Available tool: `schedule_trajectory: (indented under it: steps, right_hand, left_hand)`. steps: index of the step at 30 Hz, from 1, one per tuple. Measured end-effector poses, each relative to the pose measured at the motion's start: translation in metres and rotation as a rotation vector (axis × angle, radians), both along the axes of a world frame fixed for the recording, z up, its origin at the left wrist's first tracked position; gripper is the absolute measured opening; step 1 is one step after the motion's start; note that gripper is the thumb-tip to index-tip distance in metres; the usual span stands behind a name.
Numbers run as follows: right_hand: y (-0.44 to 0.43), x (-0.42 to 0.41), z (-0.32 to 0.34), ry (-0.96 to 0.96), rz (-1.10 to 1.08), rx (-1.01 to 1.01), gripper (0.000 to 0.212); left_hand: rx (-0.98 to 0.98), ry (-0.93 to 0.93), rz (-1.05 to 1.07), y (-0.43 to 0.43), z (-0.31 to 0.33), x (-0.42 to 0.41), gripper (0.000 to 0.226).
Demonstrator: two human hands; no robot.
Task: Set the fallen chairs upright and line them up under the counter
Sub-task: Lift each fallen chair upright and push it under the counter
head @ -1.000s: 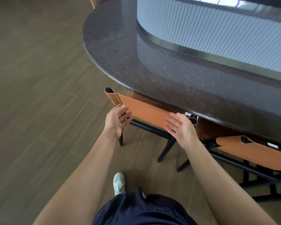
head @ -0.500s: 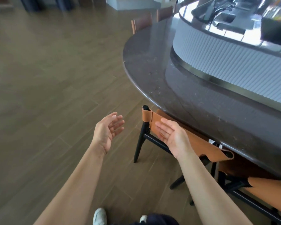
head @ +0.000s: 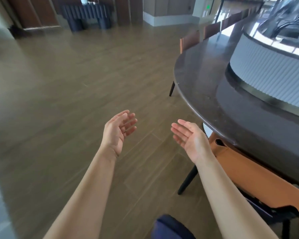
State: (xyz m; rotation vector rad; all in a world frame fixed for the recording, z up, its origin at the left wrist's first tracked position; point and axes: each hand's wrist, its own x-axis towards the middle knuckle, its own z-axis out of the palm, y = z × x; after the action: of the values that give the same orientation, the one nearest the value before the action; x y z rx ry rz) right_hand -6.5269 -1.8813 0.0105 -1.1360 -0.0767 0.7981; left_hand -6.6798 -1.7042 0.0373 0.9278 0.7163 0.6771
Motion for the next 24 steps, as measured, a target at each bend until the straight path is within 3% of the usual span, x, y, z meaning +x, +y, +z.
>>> schedule_trajectory:
  steps: [11, 24]
  right_hand:
    - [0.175, 0.052, 0.026, -0.102, 0.139, 0.027, 0.029]
    - [0.376, 0.17, 0.058, -0.098, 0.272, 0.068, 0.029]
  left_hand:
    - [0.06, -0.068, 0.115, 0.155, 0.016, 0.008, 0.024]
    - [0.116, -0.125, 0.203, 0.336, 0.047, 0.115, 0.023]
